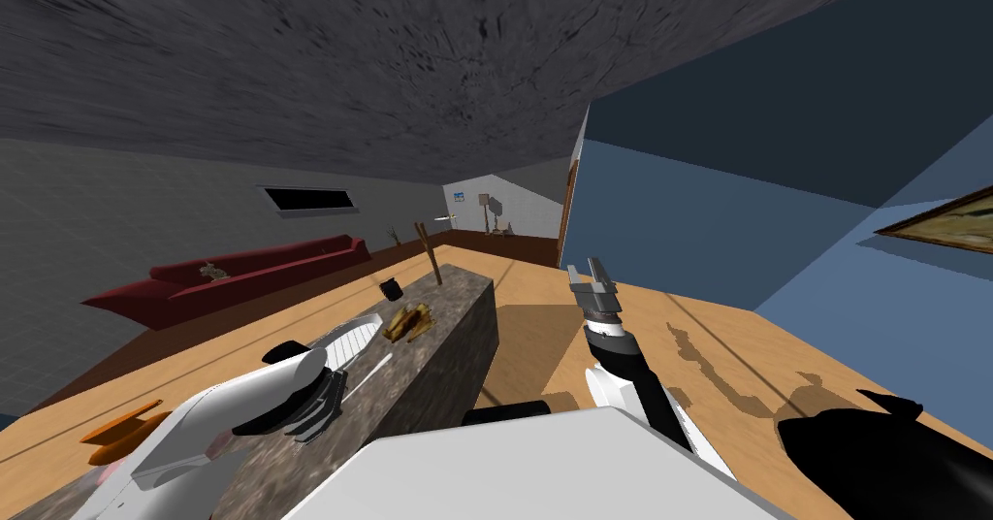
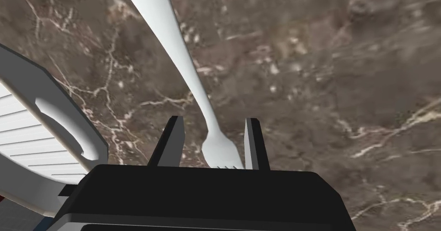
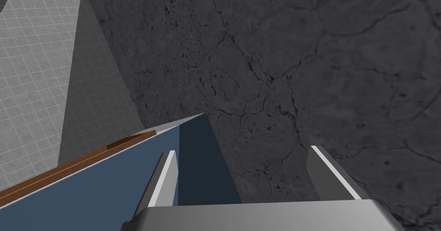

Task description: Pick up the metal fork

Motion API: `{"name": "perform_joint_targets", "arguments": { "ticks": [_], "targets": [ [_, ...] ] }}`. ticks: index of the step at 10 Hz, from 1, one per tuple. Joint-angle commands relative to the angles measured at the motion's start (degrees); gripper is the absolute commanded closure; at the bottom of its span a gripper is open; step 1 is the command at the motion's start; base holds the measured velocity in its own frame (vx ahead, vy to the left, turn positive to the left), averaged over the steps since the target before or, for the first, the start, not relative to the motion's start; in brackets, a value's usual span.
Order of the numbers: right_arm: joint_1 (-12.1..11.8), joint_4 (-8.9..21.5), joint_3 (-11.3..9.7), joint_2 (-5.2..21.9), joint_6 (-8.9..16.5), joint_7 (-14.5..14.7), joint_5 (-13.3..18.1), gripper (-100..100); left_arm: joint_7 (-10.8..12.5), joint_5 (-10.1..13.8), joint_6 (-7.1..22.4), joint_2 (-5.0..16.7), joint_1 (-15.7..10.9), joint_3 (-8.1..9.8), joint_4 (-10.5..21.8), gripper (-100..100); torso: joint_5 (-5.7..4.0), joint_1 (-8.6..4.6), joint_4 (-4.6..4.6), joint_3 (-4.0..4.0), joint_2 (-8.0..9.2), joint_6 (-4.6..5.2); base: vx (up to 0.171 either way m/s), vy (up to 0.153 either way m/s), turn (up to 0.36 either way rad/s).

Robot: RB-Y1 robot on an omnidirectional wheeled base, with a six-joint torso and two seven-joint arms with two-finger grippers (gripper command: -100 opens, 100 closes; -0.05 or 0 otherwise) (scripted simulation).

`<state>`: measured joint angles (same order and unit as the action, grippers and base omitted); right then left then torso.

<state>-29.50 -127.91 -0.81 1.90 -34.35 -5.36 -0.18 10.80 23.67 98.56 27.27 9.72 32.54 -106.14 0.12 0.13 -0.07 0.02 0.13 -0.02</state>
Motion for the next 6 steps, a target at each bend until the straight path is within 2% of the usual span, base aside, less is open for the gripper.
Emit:
{"name": "perform_joint_targets", "arguments": {
  "ticks": [1, 4, 5, 6],
  "targets": [
    [0.00, 0.00, 0.00, 0.00, 0.00, 0.00, 0.00, 0, -0.11, 0.75, 1.96, 0.36, 0.30, 0.54, -1.86, 100, 0.00, 0.00, 0.00, 0.00, 0.00, 0.00, 0.012, -0.005, 0.057],
    [0.00, 0.00, 0.00, 0.00, 0.00, 0.00, 0.00, 0, 0.00, 1.70, 4.43, 0.75, 0.65, 1.33, -4.48, 100, -0.04, -0.08, 0.00, -0.02, -0.04, 0.00, 0.019, -0.010, 0.039],
    [0.00, 0.00, 0.00, 0.00, 0.00, 0.00, 0.00, 0, -0.07, 1.39, 3.50, 0.60, 0.59, 1.07, -3.62, 100, -0.05, -0.08, 0.00, -0.02, -0.04, 0.01, 0.007, -0.004, 0.008],
    [0.00, 0.00, 0.00, 0.00, 0.00, 0.00, 0.00, 0, -0.07, 1.42, 3.67, 0.62, 0.59, 1.11, -3.70, 0, -0.03, -0.05, 0.00, -0.01, -0.02, 0.02, 0.000, 0.000, 0.000]
  ]
}}
